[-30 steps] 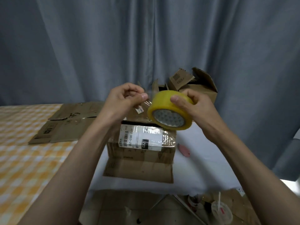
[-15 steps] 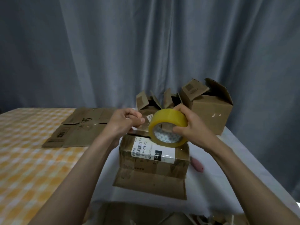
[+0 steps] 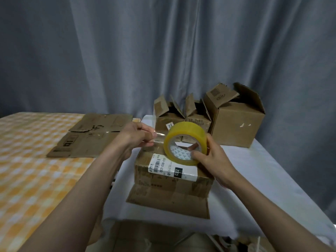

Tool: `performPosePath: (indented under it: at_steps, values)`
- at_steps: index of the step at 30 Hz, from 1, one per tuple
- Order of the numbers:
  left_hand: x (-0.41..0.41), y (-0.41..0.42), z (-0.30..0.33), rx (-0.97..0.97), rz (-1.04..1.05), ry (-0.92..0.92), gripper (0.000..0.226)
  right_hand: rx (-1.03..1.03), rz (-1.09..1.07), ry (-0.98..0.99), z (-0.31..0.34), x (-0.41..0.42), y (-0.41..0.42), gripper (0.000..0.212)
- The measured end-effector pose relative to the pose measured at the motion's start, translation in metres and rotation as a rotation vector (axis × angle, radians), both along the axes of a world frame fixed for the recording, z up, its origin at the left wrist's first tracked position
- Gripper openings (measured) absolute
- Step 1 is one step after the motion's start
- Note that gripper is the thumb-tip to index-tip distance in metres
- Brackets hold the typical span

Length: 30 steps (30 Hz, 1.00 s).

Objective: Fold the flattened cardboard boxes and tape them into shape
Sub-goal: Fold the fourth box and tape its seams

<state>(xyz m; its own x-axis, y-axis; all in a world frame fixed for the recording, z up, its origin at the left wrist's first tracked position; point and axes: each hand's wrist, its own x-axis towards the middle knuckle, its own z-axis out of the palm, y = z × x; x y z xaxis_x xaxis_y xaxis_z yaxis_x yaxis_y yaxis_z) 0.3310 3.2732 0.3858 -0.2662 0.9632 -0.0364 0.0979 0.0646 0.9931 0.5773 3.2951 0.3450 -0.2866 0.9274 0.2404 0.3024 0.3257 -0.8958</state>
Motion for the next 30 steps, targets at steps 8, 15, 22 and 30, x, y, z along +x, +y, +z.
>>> performPosePath:
  at_steps: [8,15,22,30]
  values:
    - [-0.046,0.002,-0.004,-0.075,0.012,0.072,0.008,0.182,0.025,-0.081,0.009,-0.005,-0.005,0.028]
    - [-0.051,0.002,-0.024,-0.203,-0.009,0.115,0.008,0.216,0.114,-0.108,0.011,-0.009,-0.002,0.045]
    - [-0.048,0.002,-0.033,-0.199,-0.041,0.216,0.011,0.258,0.121,-0.118,0.011,-0.012,0.004,0.043]
    - [-0.046,0.003,-0.041,-0.293,-0.082,0.225,0.013,0.285,0.135,-0.115,0.008,-0.018,0.009,0.048]
